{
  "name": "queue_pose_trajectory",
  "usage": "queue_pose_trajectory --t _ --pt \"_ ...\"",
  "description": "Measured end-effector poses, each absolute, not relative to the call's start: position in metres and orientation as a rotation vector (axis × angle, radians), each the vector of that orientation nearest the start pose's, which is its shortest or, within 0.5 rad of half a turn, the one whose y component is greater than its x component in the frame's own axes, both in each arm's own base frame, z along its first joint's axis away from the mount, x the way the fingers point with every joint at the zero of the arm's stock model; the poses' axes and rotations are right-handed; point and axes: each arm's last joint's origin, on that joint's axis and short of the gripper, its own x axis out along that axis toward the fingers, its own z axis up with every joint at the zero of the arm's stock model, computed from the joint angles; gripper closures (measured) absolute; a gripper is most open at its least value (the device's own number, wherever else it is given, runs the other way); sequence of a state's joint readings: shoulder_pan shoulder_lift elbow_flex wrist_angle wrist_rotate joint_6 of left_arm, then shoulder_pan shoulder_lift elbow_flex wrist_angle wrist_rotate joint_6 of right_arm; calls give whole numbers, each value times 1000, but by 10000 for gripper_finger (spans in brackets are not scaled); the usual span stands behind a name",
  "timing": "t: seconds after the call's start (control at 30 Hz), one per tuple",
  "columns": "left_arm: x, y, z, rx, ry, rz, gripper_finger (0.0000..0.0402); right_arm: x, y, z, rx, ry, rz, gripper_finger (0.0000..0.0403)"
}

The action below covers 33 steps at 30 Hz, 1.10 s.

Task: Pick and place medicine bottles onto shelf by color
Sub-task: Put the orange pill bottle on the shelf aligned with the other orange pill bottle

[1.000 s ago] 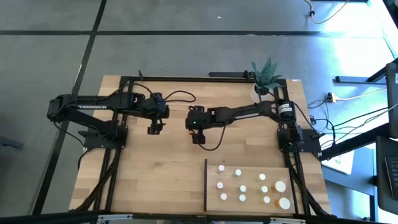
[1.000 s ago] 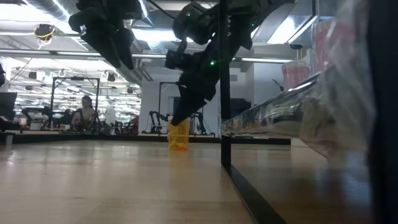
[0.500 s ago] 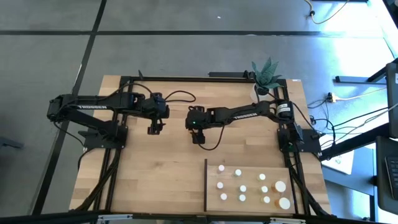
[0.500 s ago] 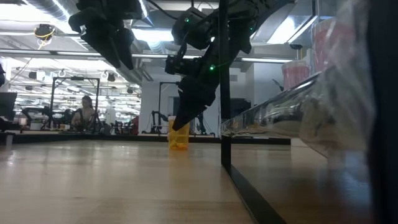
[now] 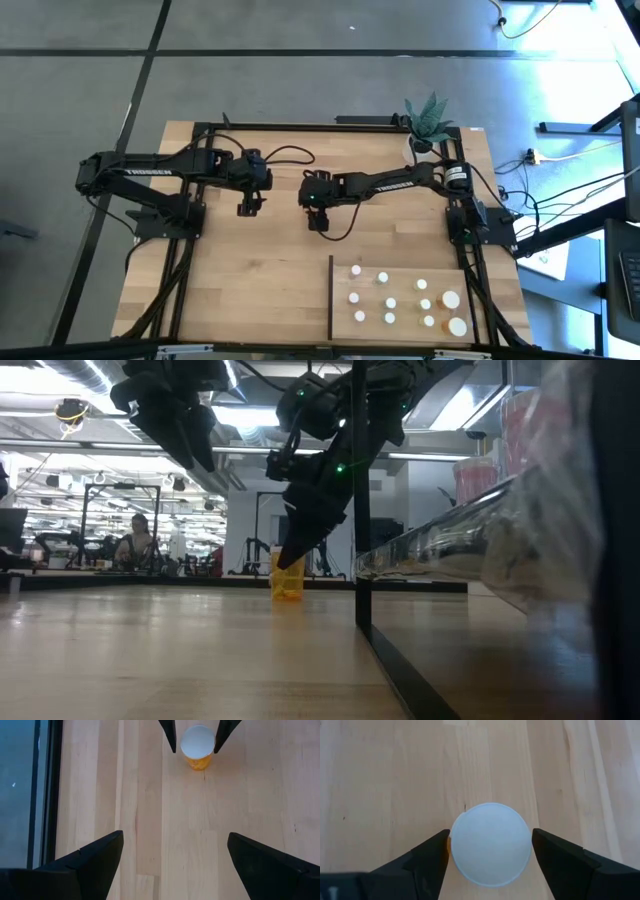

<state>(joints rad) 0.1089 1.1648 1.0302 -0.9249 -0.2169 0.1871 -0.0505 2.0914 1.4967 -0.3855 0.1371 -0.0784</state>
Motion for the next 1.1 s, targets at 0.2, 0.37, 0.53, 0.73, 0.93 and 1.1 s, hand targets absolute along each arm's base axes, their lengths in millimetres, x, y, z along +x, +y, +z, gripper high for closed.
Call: queue_pose_trajectory --t 0.2,0.37,0.53,0.73,0.93,1.1 --pt "212 29 289 225 1088 195 50 441 -26 165 -95 985 -145 121" --pt "212 29 289 225 1088 195 50 441 -26 165 -96 986 -145 121" --pt "212 29 289 225 1088 195 50 441 -26 165 -96 986 -145 121" --pt "212 29 289 225 1088 195 50 441 -26 165 -97 985 -145 123" --pt "212 29 289 225 1088 195 50 441 -26 165 -99 985 -144 168" --pt "212 29 289 225 1088 195 50 441 -26 165 -99 984 -144 191"
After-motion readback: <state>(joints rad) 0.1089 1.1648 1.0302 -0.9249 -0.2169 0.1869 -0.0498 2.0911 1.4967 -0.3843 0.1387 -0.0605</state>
